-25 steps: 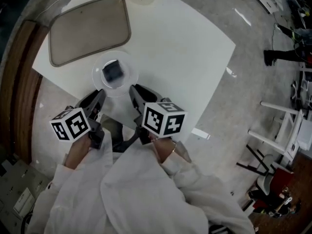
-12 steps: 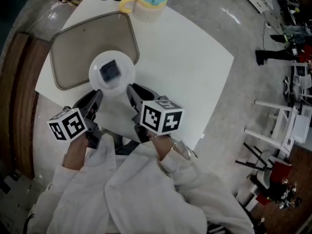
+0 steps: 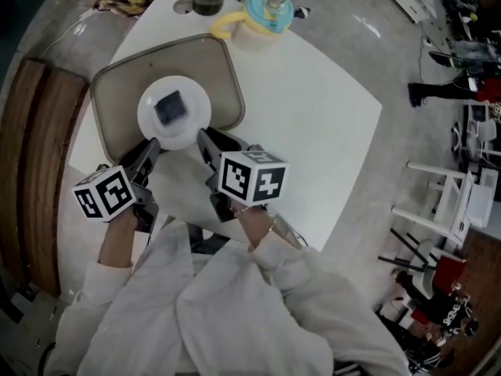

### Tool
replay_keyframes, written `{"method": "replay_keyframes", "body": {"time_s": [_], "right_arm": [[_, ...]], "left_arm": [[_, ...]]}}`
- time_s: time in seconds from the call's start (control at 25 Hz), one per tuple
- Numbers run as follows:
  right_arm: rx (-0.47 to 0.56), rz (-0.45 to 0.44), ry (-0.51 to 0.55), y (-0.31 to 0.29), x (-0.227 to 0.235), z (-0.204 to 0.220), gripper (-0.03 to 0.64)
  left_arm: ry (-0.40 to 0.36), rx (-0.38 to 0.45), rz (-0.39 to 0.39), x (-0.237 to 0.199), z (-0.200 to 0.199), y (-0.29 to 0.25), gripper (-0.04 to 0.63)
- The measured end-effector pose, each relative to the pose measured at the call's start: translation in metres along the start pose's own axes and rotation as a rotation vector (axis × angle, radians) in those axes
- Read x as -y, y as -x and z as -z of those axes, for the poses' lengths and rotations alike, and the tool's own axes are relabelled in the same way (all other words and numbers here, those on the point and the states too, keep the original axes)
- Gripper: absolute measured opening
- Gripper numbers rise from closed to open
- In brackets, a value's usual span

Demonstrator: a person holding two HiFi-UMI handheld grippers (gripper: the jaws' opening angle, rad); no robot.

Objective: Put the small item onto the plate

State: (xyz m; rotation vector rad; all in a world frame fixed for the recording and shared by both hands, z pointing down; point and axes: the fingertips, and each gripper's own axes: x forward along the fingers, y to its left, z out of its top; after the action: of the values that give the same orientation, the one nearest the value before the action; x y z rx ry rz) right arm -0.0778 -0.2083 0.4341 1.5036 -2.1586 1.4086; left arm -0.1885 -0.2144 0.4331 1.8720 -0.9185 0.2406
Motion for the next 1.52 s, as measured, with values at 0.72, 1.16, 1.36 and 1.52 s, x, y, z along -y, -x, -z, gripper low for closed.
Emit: {"method": "replay_keyframes", "body": {"time_s": [0.72,1.16,1.36,1.52], "right_arm": [[-0.073,0.021,-0.037,-0.071,-0.010,-0.013,0.060],[-0.107,0.030,-0.081,-0.088,-0.003,-0.012,0.060],[-0.132,0.042,-0.089,-0.085,0.003,-0.010,0.061],[-0.150,0.054,-0.088,-0.082,0.009,-0.004,0.061]], "left_arm": [[0.039,-0.071,-0.025,-0.055,-0.041,-0.016,0.058],[0.053,-0.134,-0.042,-0.068,-0.044,-0.027,0.060],[0.069,-0.159,-0.040,-0.064,-0.038,-0.031,0.061],[0.070,-0.172,-0.042,-0.063,-0.030,-0.032,0.061]]}}
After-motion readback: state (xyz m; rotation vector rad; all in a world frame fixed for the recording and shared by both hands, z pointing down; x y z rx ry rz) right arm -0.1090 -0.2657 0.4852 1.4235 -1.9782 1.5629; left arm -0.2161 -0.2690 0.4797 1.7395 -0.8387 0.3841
